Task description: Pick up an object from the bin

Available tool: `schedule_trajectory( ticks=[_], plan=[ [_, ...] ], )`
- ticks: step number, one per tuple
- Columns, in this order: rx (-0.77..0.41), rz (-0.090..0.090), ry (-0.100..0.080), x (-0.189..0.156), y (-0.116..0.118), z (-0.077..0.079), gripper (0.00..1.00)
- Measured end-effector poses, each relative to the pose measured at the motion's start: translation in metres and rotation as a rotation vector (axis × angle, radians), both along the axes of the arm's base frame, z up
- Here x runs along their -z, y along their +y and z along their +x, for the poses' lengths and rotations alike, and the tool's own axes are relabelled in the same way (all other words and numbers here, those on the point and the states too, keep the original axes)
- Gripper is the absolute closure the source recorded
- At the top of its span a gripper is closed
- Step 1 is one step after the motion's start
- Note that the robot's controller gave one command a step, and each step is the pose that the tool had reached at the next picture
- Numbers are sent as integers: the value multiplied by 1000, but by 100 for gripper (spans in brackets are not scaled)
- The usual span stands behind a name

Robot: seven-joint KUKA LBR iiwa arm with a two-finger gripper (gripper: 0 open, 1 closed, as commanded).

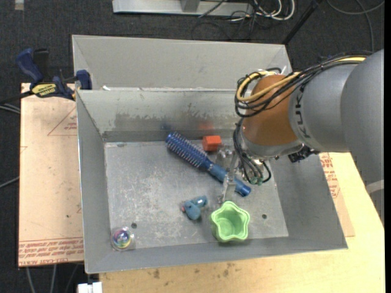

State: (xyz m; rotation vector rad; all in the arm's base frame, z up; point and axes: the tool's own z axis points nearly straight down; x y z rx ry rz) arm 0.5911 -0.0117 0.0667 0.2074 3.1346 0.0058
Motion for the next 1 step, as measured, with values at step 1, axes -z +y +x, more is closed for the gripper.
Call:
schedule_trajectory(
  ticks=[1],
  plan=[
    [-2,0,-1,0,1,1,0]
  ],
)
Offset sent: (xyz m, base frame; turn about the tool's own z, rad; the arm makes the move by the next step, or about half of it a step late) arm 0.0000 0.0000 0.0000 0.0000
